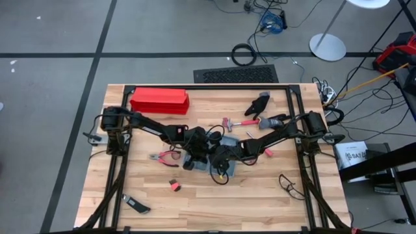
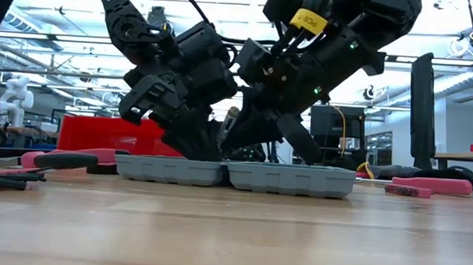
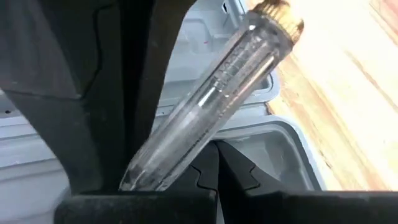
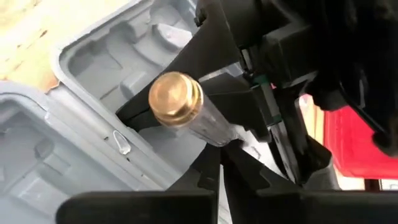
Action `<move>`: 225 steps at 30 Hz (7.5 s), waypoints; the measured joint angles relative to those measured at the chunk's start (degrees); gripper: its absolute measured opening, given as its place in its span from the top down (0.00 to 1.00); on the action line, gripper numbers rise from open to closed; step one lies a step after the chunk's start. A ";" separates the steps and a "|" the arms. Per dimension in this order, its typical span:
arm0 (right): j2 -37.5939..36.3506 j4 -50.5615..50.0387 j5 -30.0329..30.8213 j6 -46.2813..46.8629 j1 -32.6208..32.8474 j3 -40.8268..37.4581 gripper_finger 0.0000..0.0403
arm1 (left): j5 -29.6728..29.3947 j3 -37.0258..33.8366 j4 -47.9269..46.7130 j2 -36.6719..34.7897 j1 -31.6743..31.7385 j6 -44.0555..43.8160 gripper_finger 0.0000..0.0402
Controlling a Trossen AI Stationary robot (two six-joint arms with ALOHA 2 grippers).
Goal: Prefit tool cases
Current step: Remove the transparent flat screwdriver from the gray pre-fit tool case, then put the orange hammer into the gray pre-fit tool case
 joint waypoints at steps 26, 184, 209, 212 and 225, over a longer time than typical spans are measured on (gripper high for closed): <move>-14.59 -24.77 -4.17 38.46 -0.92 0.45 0.80 | -27.11 -0.02 -12.23 -25.81 0.02 2.63 1.00; -11.32 -24.16 -36.07 12.68 -24.80 12.54 0.77 | -39.21 -11.10 -50.49 -39.69 -30.74 -76.91 0.74; -17.99 -57.66 -20.61 13.60 -31.70 14.01 0.77 | -47.53 -11.08 -44.05 -37.02 -32.78 -76.60 0.54; -18.85 -60.04 -20.76 13.52 -35.23 14.01 0.77 | -50.44 -11.08 -43.88 -33.70 -32.68 -76.50 0.49; -13.18 -63.88 -29.53 -0.23 -40.76 14.01 0.66 | -51.07 -11.06 -33.28 -18.98 -32.98 -76.17 0.48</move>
